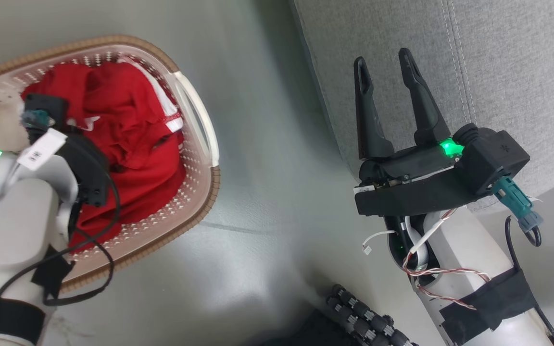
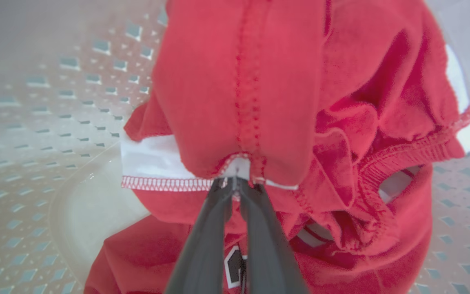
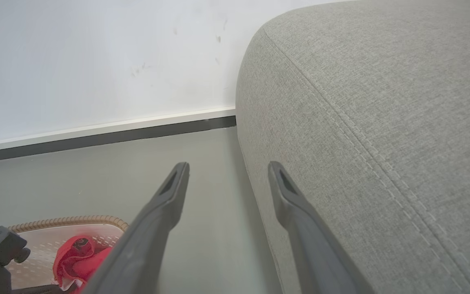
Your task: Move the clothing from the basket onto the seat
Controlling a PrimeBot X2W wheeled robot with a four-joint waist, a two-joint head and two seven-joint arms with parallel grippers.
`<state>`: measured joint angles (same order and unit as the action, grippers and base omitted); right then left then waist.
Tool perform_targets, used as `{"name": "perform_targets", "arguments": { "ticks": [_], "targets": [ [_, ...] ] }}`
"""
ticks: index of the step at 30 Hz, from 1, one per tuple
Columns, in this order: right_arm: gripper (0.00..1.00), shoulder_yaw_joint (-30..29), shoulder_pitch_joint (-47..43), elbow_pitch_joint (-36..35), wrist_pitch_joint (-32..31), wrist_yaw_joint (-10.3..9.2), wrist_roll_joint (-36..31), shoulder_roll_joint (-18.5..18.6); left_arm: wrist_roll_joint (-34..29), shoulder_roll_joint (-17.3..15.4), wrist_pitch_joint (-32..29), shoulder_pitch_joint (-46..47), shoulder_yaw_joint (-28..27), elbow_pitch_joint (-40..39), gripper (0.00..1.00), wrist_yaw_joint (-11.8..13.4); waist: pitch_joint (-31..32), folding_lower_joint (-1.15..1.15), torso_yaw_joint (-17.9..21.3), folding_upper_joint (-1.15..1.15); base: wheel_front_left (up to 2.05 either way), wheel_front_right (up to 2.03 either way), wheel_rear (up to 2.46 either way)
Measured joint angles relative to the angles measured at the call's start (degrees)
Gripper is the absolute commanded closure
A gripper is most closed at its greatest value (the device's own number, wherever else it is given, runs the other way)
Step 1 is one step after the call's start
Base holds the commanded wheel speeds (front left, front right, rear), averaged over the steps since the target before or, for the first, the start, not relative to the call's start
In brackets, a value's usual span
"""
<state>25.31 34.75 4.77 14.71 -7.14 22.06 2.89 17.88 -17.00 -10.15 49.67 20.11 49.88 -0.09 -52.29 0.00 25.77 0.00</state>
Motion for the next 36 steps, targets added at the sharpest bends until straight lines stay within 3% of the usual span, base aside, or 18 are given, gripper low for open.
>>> {"name": "perform_targets", "arguments": {
  "ticks": [14, 36],
  "targets": [
    [0.0, -2.32, -0.04, 3.09, 0.0, 0.0, -3.07, 0.53, 1.78, 5.52, 7.92, -1.87, 0.86, 0.43, 1.0, -3.02, 5.64, 0.0, -4.79, 0.0, 0.0, 0.0, 0.0],
    [0.0, -3.85, -5.08, 8.24, 0.0, 1.29, -4.46, 5.56, 7.35, 11.29, 22.94, -12.56, -1.22, -4.54, 1.0, -5.53, 20.38, -0.01, -14.08, -0.01, 0.0, 0.0, 0.0]
  ]
}}
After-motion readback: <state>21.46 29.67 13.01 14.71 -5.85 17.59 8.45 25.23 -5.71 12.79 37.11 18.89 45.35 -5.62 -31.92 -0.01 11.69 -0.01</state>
